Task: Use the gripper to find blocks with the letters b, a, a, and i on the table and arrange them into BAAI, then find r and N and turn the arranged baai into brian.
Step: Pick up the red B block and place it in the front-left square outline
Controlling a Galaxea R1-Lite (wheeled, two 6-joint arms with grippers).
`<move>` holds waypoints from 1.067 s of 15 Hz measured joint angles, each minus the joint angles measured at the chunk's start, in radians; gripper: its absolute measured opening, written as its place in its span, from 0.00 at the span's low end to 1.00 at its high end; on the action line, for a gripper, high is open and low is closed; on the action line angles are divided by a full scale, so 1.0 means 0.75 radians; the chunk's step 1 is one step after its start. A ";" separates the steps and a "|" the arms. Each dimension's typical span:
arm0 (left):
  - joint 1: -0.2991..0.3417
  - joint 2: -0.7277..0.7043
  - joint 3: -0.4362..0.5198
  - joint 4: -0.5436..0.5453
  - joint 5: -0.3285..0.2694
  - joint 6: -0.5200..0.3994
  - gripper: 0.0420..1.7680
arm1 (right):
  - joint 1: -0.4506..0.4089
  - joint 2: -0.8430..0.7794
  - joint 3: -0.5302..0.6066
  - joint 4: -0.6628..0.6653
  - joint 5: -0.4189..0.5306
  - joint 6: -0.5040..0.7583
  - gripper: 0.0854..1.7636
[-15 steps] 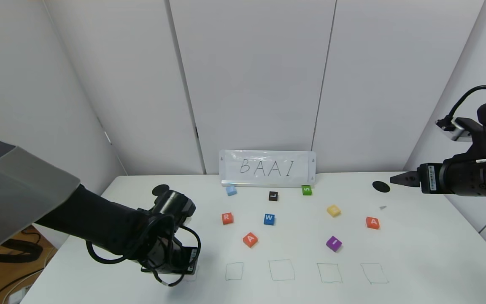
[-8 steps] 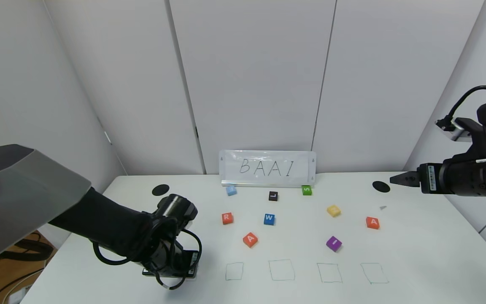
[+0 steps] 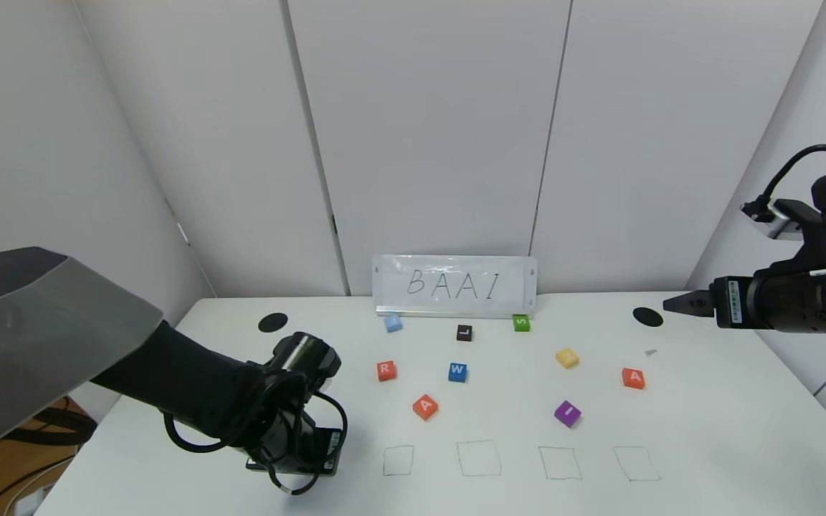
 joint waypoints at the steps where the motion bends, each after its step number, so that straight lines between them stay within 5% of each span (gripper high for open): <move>1: 0.000 0.003 0.001 -0.001 0.001 0.001 0.30 | -0.001 0.000 0.000 0.000 0.000 0.000 0.97; 16: -0.001 0.039 0.007 -0.064 0.003 0.002 0.30 | -0.001 0.000 -0.001 -0.001 -0.001 0.001 0.97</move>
